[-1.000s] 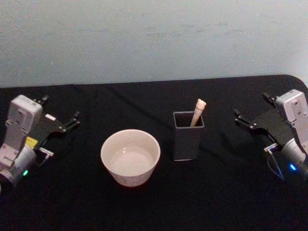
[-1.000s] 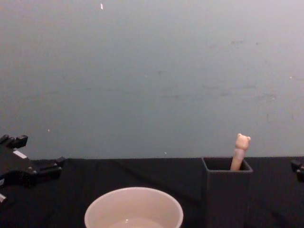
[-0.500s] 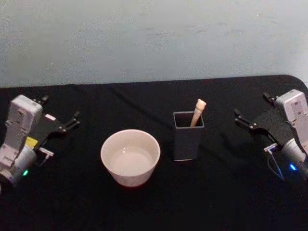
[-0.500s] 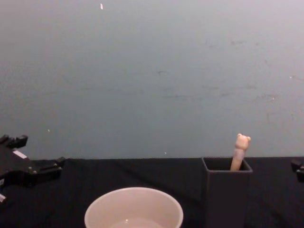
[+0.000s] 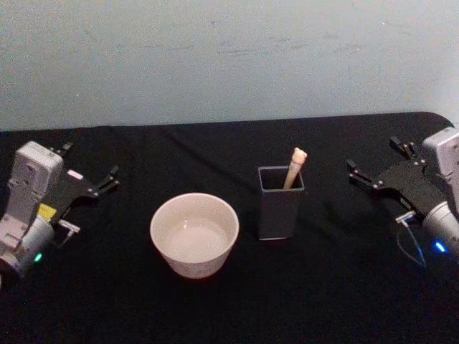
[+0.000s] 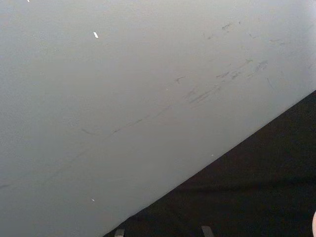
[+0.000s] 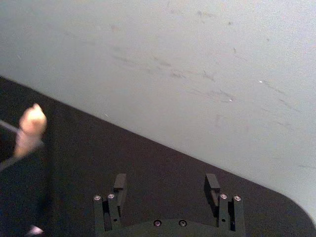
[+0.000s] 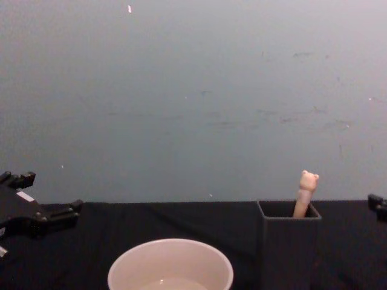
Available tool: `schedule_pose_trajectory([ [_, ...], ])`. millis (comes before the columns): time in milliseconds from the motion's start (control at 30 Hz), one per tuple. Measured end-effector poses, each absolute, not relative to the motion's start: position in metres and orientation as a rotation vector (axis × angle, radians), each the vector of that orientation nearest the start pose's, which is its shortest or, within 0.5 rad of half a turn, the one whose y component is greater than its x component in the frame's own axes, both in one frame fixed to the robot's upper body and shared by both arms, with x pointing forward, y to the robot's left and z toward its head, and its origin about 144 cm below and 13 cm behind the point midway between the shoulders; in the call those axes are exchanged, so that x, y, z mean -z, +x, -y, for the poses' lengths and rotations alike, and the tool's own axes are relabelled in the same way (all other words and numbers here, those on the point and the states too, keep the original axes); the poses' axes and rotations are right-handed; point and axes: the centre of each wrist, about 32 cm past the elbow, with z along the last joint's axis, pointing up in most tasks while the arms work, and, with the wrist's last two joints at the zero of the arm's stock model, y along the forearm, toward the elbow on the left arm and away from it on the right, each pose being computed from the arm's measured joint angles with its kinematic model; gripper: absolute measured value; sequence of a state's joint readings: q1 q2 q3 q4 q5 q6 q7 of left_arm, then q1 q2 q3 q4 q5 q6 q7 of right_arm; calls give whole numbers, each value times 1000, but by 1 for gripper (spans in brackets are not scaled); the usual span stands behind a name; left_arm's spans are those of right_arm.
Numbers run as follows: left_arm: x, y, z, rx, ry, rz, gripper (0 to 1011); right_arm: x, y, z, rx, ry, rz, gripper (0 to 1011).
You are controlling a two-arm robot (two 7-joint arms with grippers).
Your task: Pick up the stirring spoon with one hand, stir inside the cup, then place it back in its original position.
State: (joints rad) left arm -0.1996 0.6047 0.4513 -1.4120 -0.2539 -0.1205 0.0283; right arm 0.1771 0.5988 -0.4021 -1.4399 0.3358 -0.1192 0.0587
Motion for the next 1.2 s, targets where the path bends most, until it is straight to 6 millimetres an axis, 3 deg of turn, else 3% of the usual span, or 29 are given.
schedule_pose_trajectory([
  [600,-1140,489,-310,-1248,305,285,1001,-1166,474,315,900,-37,-63,1003],
  [1200,-1140,489,-310,-1248,304,285,1001,-1160,512,288,817,-24,-115,1002],
])
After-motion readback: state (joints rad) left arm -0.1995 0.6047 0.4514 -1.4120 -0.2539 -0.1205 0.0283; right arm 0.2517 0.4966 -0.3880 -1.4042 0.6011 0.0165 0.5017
